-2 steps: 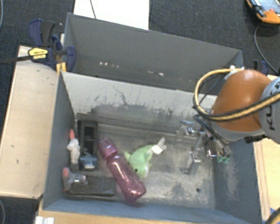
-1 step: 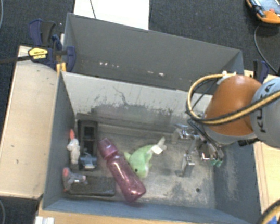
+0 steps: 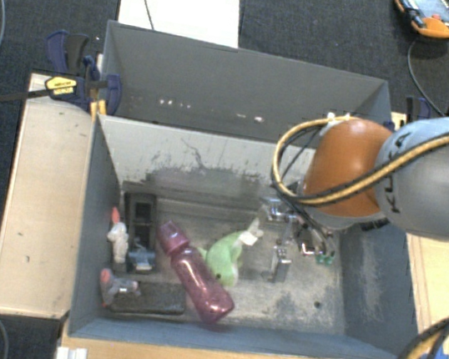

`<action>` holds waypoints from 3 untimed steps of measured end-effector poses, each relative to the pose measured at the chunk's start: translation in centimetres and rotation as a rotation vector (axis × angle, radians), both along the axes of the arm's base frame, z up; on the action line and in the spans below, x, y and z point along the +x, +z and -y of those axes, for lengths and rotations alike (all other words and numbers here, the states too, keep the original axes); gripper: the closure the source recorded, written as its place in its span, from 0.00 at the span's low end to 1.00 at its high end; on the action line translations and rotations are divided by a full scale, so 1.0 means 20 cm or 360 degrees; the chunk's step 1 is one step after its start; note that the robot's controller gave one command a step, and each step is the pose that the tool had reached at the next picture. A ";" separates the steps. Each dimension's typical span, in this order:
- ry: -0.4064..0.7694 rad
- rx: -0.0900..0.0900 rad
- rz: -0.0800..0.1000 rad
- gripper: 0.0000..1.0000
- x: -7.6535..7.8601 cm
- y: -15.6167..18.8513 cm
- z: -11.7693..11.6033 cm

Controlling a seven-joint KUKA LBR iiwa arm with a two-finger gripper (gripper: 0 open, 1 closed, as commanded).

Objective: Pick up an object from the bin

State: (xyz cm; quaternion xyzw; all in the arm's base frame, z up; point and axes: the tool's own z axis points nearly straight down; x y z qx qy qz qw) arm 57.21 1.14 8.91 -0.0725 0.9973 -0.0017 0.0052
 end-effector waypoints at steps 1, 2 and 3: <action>0.0053 0.0007 -0.0001 0.00 -0.01 -0.02 -0.23; 0.0317 -0.0004 -0.0001 1.00 -0.01 -0.09 -0.30; 0.0318 -0.0004 -0.0001 1.00 -0.01 -0.09 -0.30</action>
Offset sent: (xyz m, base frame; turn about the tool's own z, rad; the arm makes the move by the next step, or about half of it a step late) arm -0.0019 0.0604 -0.0191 -0.1987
